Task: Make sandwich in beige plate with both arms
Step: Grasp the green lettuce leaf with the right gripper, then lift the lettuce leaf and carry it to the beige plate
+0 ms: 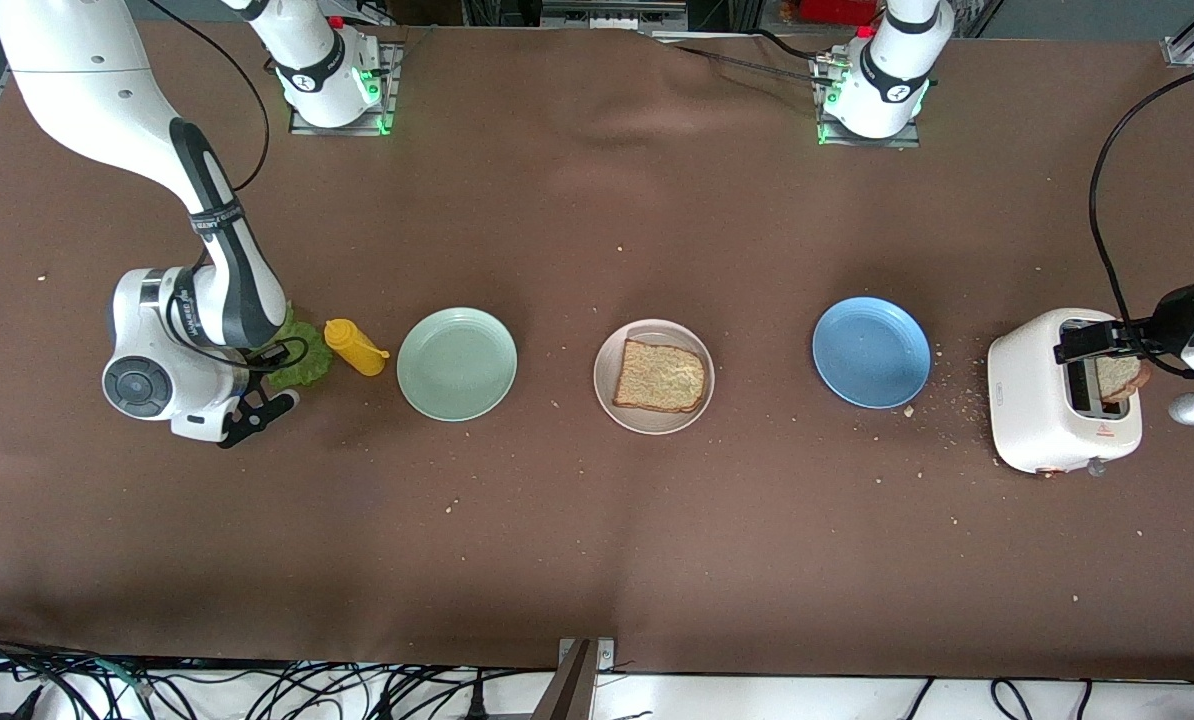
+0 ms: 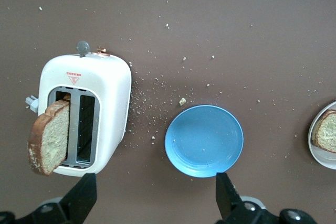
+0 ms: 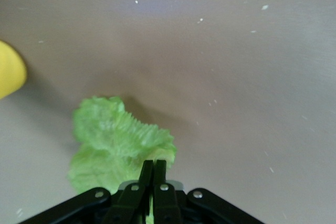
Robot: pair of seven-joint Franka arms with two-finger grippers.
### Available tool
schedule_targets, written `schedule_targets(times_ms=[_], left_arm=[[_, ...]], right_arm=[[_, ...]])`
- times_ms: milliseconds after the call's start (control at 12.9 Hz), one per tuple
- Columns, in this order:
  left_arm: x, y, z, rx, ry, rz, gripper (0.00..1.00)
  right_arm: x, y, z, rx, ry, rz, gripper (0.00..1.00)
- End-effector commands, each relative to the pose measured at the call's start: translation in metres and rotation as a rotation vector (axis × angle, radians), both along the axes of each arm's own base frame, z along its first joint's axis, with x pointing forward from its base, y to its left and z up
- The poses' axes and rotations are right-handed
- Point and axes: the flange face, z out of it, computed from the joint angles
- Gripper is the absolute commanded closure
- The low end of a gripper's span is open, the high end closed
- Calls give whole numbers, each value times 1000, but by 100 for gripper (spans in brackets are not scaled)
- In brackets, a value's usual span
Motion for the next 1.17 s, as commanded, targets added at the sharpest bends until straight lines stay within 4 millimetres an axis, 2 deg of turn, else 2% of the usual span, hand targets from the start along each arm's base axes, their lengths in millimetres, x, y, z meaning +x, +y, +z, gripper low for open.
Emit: schedule_targets(times_ms=[0,233,388,544,777,854,1087], left_arm=[[-3,-3,2,19,7,1,0],[-3,-2,1,21,8,1,0],[-3,-2,2,21,7,1,0],[-3,-2,0,20,12,1,0],[-3,-3,0,19,10,1,0],[-3,-2,0,20,12,1,0],[-3,-2,0,20,10,1,0]], right_arm=[[15,1,49,-23,24,-7,100],[33,7,123,-27,42,-37,100],[36,32,173,-18,54,-21,100],[32,54,209,-19,69,-48,100],[19,84,245,76,109,-141,100],[17,94,249,123,116,-197,100],[17,143,254,246,129,-344,100]])
